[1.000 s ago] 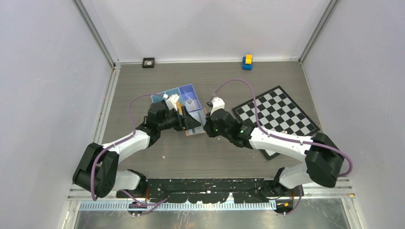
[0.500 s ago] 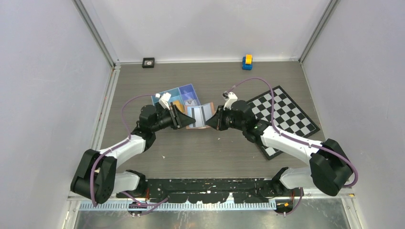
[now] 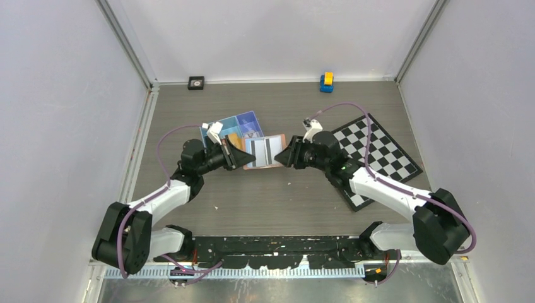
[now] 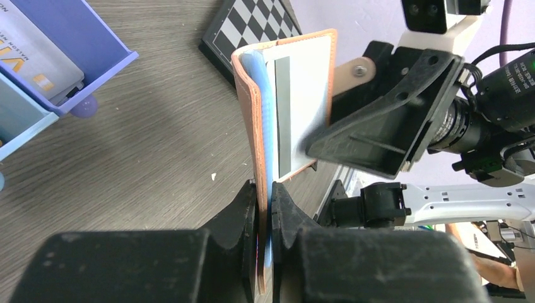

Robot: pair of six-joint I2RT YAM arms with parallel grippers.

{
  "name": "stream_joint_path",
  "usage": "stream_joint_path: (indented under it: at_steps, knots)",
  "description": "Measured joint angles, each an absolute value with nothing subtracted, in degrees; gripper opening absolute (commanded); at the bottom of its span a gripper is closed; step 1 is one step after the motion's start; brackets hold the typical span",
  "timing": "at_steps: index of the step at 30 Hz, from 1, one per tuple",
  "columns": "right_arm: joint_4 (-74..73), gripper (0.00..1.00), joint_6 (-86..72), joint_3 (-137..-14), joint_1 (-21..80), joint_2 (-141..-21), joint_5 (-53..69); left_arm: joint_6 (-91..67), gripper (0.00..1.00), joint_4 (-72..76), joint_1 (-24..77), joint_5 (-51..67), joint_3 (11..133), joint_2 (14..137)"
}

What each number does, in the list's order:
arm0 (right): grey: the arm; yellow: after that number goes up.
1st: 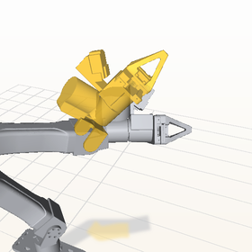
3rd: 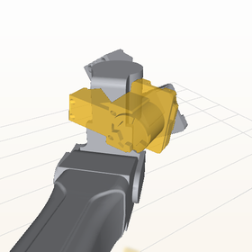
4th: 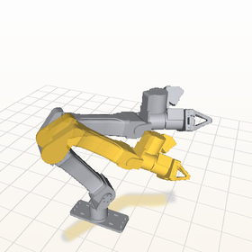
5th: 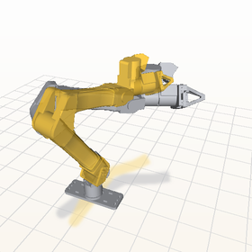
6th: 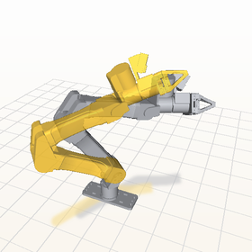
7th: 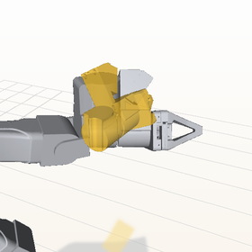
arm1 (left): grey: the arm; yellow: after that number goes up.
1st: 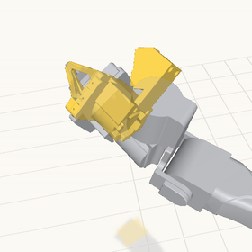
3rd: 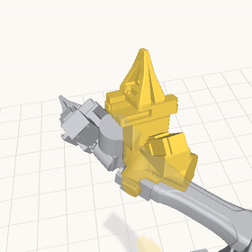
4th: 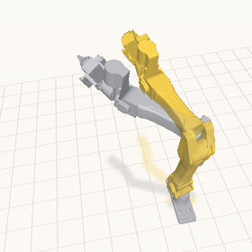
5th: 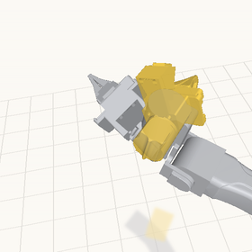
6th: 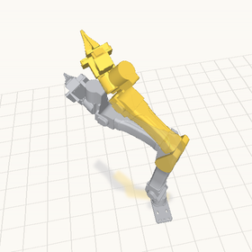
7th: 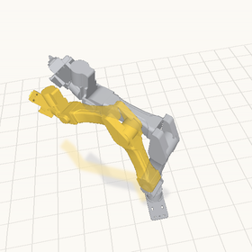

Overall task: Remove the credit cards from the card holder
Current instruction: Remove the credit card from the card holder.

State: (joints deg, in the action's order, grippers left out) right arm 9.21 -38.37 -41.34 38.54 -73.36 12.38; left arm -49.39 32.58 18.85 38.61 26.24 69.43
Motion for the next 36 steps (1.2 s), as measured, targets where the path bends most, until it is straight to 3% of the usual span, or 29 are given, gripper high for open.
stream_joint_path:
  at_steps: [4, 12, 14, 19, 24, 29, 36]
  knots:
    - [5.4, 0.59, -38.3, -41.2, 37.2, -70.0, 5.8, -49.3, 0.0, 32.4, 18.6, 38.6, 25.7, 68.5]
    - [3.4, 0.52, -37.1, -39.9, 36.7, -61.7, -0.1, -48.8, 0.0, 29.8, 18.6, 37.0, 25.7, 68.3]
    - [3.4, 0.46, -36.6, -39.4, 36.8, -60.5, 0.0, -48.6, 0.0, 29.0, 18.6, 36.5, 25.7, 68.3]
    - [7.2, 0.35, -36.2, -38.1, 37.0, -60.2, 6.8, -47.9, 0.0, 27.5, 18.6, 36.0, 25.7, 68.3]
    - [14.4, 0.3, -38.0, -38.4, 37.4, -68.4, 16.1, -49.0, 0.0, 30.6, 19.4, 37.9, 25.9, 70.6]
    - [14.7, 0.3, -39.9, -38.8, 37.2, -76.2, 19.3, -50.8, 0.0, 34.9, 21.8, 41.2, 26.5, 75.3]
    - [18.7, 0.37, -44.4, -38.8, 33.5, -77.3, 23.0, -54.8, 0.0, 42.7, 22.2, 43.7, 26.5, 77.7]
